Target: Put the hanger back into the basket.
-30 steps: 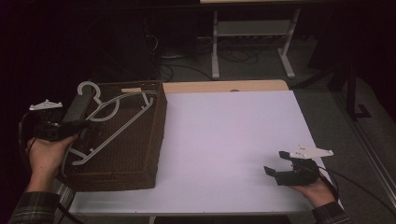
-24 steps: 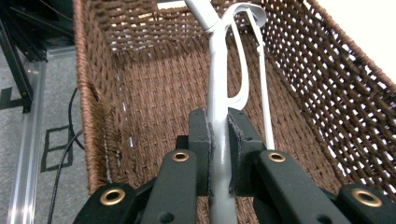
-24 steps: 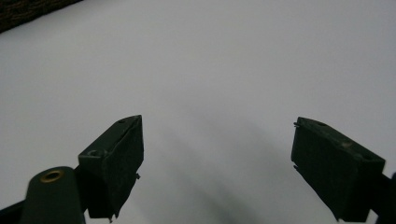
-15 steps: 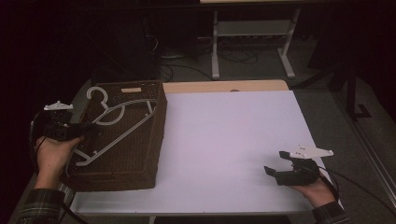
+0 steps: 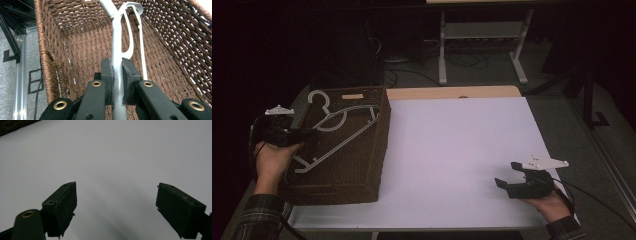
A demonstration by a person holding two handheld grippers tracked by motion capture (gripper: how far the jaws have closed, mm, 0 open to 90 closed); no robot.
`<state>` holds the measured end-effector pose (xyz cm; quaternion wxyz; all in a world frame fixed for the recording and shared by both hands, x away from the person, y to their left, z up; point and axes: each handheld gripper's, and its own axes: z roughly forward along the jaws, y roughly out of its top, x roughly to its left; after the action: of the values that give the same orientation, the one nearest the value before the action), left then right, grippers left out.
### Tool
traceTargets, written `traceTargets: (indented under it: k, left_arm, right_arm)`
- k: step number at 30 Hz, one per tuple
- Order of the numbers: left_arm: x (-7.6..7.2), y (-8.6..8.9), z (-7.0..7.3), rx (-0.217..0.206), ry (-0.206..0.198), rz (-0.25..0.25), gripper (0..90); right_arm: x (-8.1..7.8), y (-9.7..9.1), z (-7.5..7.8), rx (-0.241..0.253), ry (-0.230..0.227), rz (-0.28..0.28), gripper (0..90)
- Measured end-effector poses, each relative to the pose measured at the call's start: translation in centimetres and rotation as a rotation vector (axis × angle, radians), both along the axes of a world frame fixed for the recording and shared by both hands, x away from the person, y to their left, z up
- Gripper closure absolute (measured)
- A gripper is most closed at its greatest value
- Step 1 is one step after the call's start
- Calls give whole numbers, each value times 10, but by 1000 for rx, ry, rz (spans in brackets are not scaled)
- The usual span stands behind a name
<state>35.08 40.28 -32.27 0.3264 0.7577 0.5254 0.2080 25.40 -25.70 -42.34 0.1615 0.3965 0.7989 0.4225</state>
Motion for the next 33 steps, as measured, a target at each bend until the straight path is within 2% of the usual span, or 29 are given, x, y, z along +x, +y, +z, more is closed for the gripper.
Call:
traceTargets:
  k: [10, 14, 19, 24, 25, 28, 29, 32, 33]
  left_arm:
    - [1, 6, -14, -28, 18, 5, 789]
    - [0, 7, -13, -27, 5, 18, 672]
    - [0, 2, -10, -35, -9, 4, 588]
    - [-2, -15, -3, -70, -28, -52, 465]
    - [-2, -15, -3, -70, -28, -52, 445]
    - [-4, -34, 3, -73, -48, -99, 370]
    - [-4, -34, 3, -73, -48, -99, 358]
    - [-5, -54, 8, -76, -65, -132, 300]
    - [-5, -54, 8, -76, -65, -132, 281]
  right_arm:
    - [0, 1, 0, -2, 2, 1, 163]
    - [0, 0, 0, -1, 1, -1, 163]
    - [0, 1, 0, -3, 2, 2, 163]
    - [0, 1, 0, 3, 1, 4, 163]
    - [0, 1, 0, 4, 2, 7, 163]
    - [1, 0, -1, 6, 2, 10, 162]
    - [1, 0, -1, 7, 6, 10, 161]
    - [3, -2, -1, 13, 5, 7, 161]
    - [3, -2, -1, 13, 5, 7, 161]
